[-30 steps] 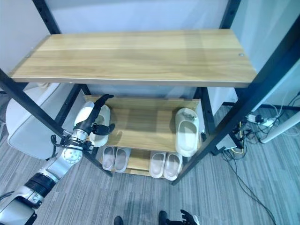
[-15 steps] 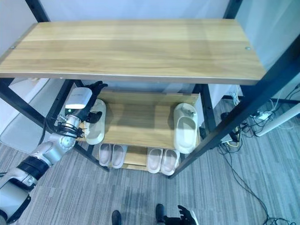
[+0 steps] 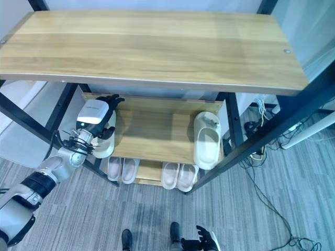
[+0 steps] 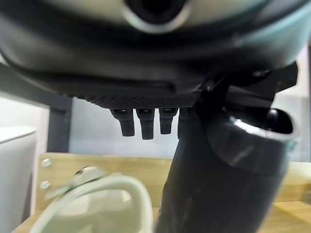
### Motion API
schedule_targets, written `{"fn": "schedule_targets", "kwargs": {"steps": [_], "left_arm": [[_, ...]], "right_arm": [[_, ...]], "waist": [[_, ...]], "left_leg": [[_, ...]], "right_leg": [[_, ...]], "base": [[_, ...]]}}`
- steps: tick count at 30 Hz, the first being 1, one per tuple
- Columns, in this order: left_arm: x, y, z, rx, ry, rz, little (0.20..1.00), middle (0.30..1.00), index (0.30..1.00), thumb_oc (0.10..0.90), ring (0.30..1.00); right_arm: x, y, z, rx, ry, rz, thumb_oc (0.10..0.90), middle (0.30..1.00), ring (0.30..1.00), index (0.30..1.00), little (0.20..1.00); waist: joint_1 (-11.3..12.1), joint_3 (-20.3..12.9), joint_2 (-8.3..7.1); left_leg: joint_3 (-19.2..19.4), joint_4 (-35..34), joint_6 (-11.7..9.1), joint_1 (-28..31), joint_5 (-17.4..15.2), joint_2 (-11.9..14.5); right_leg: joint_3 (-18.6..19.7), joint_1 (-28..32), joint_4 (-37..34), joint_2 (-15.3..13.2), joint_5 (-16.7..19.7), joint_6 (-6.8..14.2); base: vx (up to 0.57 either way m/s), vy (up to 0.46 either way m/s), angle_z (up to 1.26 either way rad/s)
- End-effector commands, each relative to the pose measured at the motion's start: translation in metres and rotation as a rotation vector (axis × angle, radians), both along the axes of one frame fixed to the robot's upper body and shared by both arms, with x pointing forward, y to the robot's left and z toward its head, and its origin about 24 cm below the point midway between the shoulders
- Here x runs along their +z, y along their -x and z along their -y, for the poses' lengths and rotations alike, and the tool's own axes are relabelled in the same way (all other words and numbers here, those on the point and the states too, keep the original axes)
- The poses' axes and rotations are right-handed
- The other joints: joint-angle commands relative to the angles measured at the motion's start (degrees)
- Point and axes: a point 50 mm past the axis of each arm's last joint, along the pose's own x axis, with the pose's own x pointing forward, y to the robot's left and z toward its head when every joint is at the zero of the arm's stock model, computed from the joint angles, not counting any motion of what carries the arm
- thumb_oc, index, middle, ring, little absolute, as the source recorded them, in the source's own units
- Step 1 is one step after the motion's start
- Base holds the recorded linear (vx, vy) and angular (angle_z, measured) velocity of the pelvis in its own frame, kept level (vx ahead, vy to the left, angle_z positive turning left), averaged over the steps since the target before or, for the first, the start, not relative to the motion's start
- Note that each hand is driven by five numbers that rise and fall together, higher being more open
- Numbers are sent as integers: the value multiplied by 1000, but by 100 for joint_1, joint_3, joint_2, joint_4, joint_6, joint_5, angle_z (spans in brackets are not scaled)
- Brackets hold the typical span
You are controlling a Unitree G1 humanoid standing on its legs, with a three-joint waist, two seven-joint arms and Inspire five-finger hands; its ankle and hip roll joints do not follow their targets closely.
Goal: Arrange the slippers neatly on the shoe rack.
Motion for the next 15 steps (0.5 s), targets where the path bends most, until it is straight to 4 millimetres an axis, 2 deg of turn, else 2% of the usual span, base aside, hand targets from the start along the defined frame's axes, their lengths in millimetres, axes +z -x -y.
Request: {"fn": "schedule_targets", "kwargs": {"steps": [1,15], "left_arm": [[100,-21,1,15,-22,363,900,900,900,800,900],[100,-17,0,13,-39,379,900,900,900,800,900]], "right_arm": [[4,-2,6,-2,31,39,800,900,900,900,900],[2,-1,2,5,15,24,800,900,900,900,900]], "waist": [[115,68,78],[174,36,82]], "left_leg": [[-131,15,19,-67,-306,-371],[-147,15,17,101,-343,-374]], "right_leg": [[-68,140,30,-89,-289,545],[-112,289,30,-91,-335,537]], "base": [[0,0,0],[0,0,0]]}}
